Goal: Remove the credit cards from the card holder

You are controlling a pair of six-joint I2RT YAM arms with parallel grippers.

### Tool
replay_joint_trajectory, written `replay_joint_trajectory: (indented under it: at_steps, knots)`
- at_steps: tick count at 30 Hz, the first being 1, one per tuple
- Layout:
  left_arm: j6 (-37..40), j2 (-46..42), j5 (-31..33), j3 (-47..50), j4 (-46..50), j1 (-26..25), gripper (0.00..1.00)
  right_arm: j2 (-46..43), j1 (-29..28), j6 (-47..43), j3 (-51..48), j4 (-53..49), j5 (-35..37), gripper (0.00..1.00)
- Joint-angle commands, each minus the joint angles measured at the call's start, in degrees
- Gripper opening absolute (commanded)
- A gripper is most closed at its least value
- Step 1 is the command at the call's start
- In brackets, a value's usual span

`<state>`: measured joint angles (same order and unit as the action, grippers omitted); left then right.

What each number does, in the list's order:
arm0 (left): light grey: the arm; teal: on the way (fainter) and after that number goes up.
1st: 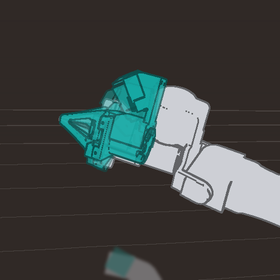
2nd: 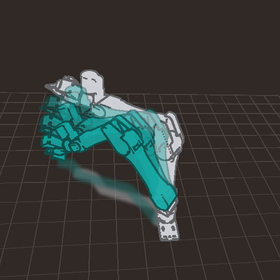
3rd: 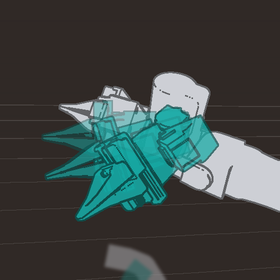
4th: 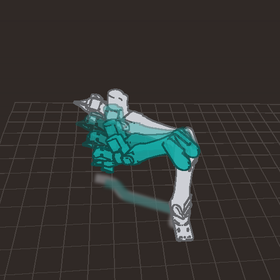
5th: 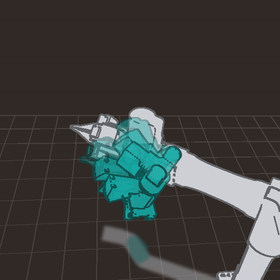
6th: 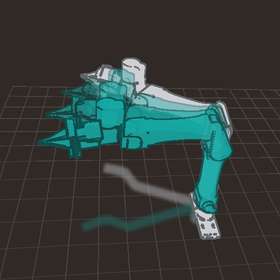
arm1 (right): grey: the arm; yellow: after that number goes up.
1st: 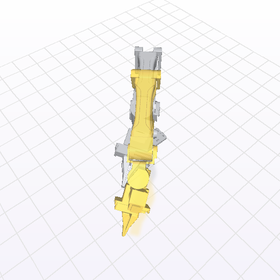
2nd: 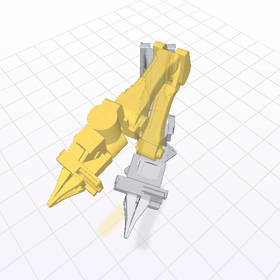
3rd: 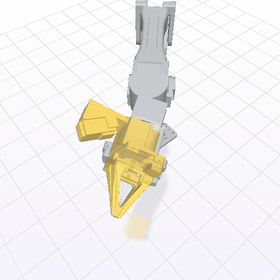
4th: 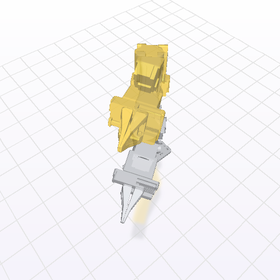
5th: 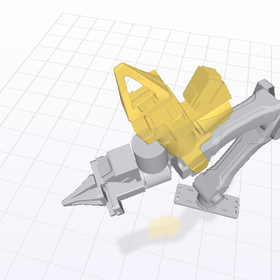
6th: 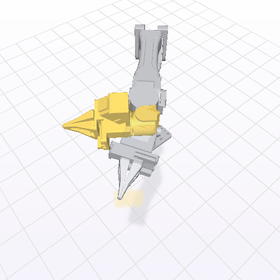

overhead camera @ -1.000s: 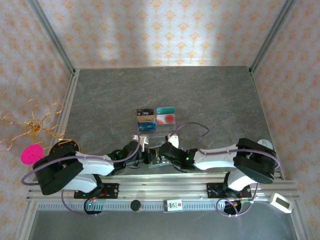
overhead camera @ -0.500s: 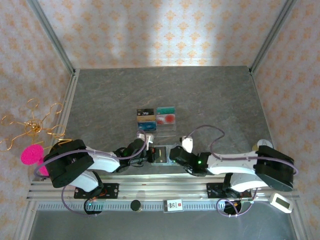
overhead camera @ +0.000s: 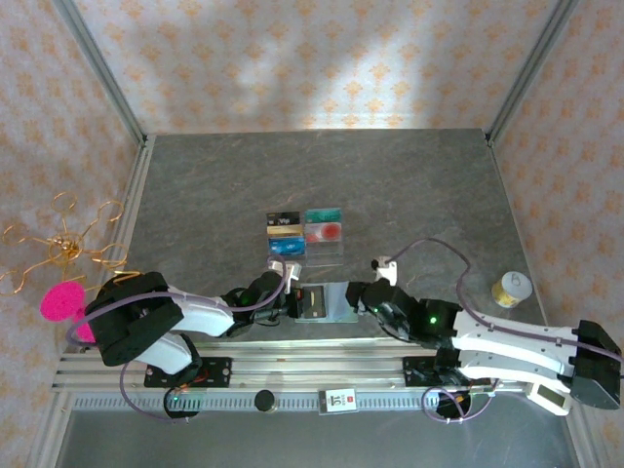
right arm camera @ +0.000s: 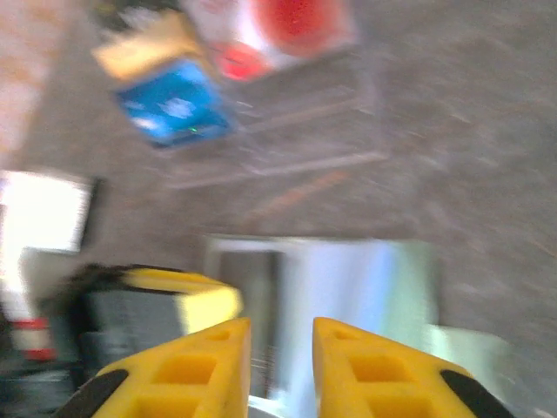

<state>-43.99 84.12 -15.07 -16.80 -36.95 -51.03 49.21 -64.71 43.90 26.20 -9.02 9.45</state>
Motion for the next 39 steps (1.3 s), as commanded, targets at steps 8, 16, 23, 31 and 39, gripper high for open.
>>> replay_joint_trajectory:
  at_steps: [8,16,23,31,39]
  knots:
    - [1.1,-0.2,-0.5,1.9,6.6,-0.7,0.00,22.4,7.0,-2.1,1.1,20.2,-22.7,0.05]
    - [1.5,-0.8,0.1,2.7,7.1,-0.8,0.00,21.8,12.0,4.3,-9.2,17.4,-18.2,0.02]
    - [2.0,-7.9,-0.2,2.6,7.9,-0.8,0.00,14.3,11.3,-3.6,-5.3,17.0,-18.7,0.04]
    - [2.3,-12.9,-1.2,2.2,8.3,-1.2,0.05,18.9,10.1,-8.3,2.9,17.2,-25.9,0.10]
    - [1.7,-6.7,2.4,3.1,11.2,-1.2,0.00,31.1,10.5,-7.2,5.0,21.1,-30.5,0.13]
